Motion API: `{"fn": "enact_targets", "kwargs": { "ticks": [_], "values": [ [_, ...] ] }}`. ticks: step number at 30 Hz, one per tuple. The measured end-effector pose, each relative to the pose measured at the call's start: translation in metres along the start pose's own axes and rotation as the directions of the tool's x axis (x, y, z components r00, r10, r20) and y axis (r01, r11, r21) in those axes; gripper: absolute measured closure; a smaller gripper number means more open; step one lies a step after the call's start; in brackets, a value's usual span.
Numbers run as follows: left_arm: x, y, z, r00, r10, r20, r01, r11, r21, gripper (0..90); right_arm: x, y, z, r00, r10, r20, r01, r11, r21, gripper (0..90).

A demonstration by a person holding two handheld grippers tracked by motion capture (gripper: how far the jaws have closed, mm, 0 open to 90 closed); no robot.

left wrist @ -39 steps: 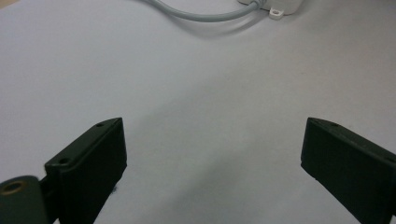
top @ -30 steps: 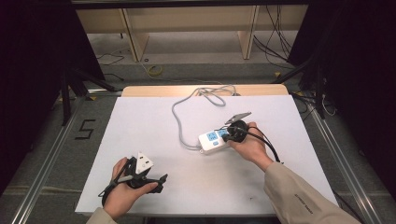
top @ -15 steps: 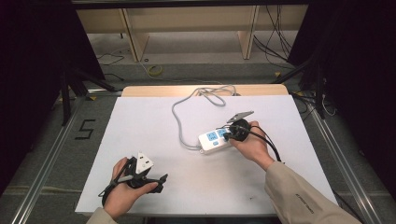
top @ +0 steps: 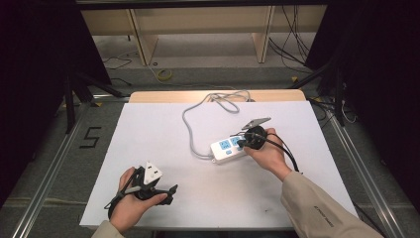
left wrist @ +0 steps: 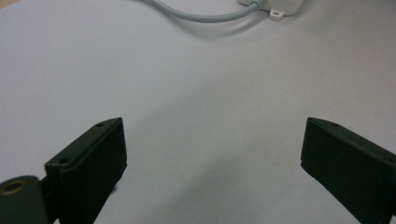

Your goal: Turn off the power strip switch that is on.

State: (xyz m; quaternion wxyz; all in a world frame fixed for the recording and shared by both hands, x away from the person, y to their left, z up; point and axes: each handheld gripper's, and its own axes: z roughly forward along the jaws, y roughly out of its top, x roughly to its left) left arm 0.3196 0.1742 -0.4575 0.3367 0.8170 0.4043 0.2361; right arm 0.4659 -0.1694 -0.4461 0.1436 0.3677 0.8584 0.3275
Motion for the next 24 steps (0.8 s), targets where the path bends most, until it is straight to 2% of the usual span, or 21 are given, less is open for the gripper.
{"fn": "enact_targets", "kwargs": {
  "ticks": [12, 24],
  "values": [
    [0.0, 0.0, 0.0, 1.0, -0.001, -0.001, 0.001, 1.0, -0.001, 6.8, -0.001, -0.003, -0.007, 1.0, 0.001, -0.005, -0.001, 1.0, -0.009, 88.8],
    [0.0, 0.0, 0.0, 1.0, -0.006, -0.002, 0.006, 1.0, -0.002, 6.8, -0.002, -0.008, -0.019, 0.9998, 0.002, -0.019, -0.003, 0.999, -0.051, 83.0]
  ]
}}
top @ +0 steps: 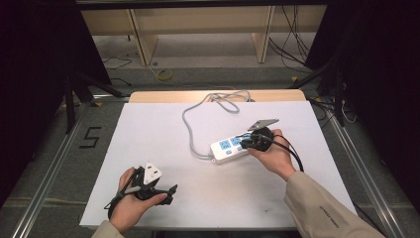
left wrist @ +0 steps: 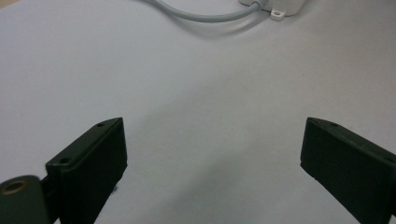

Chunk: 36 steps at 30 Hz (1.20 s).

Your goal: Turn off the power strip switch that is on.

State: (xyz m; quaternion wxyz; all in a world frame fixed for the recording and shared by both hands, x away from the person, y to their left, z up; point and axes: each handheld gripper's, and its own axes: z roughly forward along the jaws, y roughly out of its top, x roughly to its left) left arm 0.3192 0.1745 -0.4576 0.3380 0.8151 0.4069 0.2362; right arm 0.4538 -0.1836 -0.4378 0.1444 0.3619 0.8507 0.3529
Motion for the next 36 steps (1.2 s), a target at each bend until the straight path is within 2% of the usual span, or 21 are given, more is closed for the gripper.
{"fn": "enact_targets", "kwargs": {
  "ticks": [17, 36],
  "values": [
    [0.0, 0.0, 0.0, 1.0, -0.001, -0.002, 0.001, 1.0, 0.0, 6.8, 0.0, -0.01, -0.022, 0.9999, -0.003, -0.012, 0.003, 1.0, -0.028, 72.4],
    [0.0, -0.001, 0.0, 1.0, -0.007, -0.003, 0.007, 1.0, 0.0, 6.9, 0.001, -0.023, -0.042, 0.9999, -0.002, -0.016, 0.001, 0.999, -0.044, 67.0]
  ]
}}
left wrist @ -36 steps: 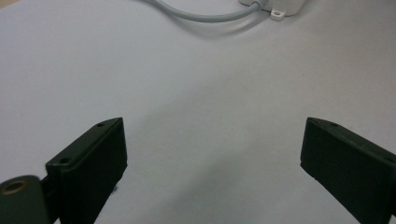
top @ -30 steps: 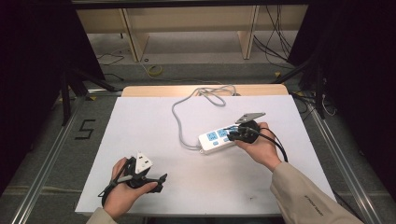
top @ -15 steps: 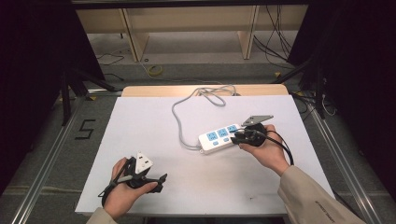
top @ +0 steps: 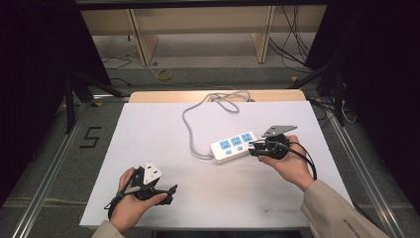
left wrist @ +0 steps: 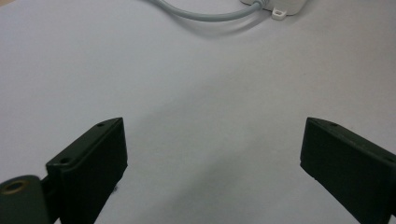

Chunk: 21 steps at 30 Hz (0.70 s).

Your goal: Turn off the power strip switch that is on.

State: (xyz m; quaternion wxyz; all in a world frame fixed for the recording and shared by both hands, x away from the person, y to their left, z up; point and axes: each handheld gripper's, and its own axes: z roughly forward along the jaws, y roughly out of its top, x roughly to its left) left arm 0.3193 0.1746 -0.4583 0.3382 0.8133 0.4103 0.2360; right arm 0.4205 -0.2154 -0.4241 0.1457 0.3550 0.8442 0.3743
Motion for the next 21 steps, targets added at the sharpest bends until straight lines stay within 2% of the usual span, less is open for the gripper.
{"fn": "enact_targets", "kwargs": {
  "ticks": [21],
  "values": [
    [0.0, 0.0, 0.0, 1.0, 0.0, -0.001, 0.0, 1.0, 0.002, 7.0, 0.001, -0.026, -0.03, 0.9999, 0.011, 0.005, -0.011, 0.999, -0.049, 54.8]
  ]
}}
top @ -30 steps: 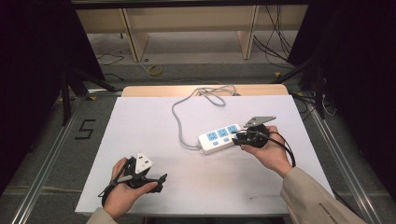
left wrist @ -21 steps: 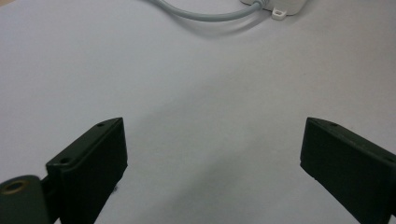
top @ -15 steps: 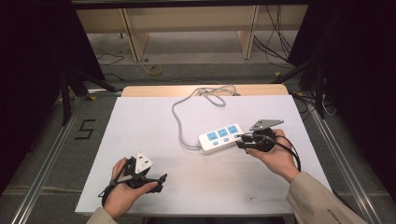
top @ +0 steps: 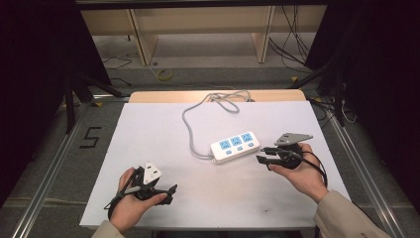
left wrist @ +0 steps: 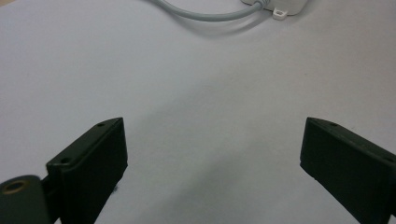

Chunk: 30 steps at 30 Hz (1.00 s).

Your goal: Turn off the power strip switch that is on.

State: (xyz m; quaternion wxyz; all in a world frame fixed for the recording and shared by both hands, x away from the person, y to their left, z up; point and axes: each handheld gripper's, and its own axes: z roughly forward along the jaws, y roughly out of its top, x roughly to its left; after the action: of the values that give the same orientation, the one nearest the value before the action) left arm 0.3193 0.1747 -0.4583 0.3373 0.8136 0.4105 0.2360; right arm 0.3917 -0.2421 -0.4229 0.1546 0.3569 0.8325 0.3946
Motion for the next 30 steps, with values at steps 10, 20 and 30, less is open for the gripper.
{"fn": "enact_targets", "kwargs": {
  "ticks": [10, 20, 30],
  "values": [
    [0.0, 0.0, 0.0, 1.0, 0.005, 0.002, -0.005, 1.0, 0.001, 7.1, 0.0, -0.017, -0.013, 0.9999, 0.013, -0.011, -0.013, 1.0, -0.002, 51.8],
    [0.0, 0.0, 0.0, 1.0, 0.008, 0.003, -0.008, 1.0, 0.005, 7.2, -0.002, -0.033, -0.021, 0.9995, 0.024, -0.022, -0.024, 1.0, 0.009, 47.8],
    [-0.001, 0.0, -0.001, 1.0, 0.003, 0.005, -0.003, 1.0, 0.006, 7.2, 0.001, -0.048, -0.028, 0.9998, 0.02, -0.009, -0.02, 1.0, 0.007, 41.0]
  ]
}}
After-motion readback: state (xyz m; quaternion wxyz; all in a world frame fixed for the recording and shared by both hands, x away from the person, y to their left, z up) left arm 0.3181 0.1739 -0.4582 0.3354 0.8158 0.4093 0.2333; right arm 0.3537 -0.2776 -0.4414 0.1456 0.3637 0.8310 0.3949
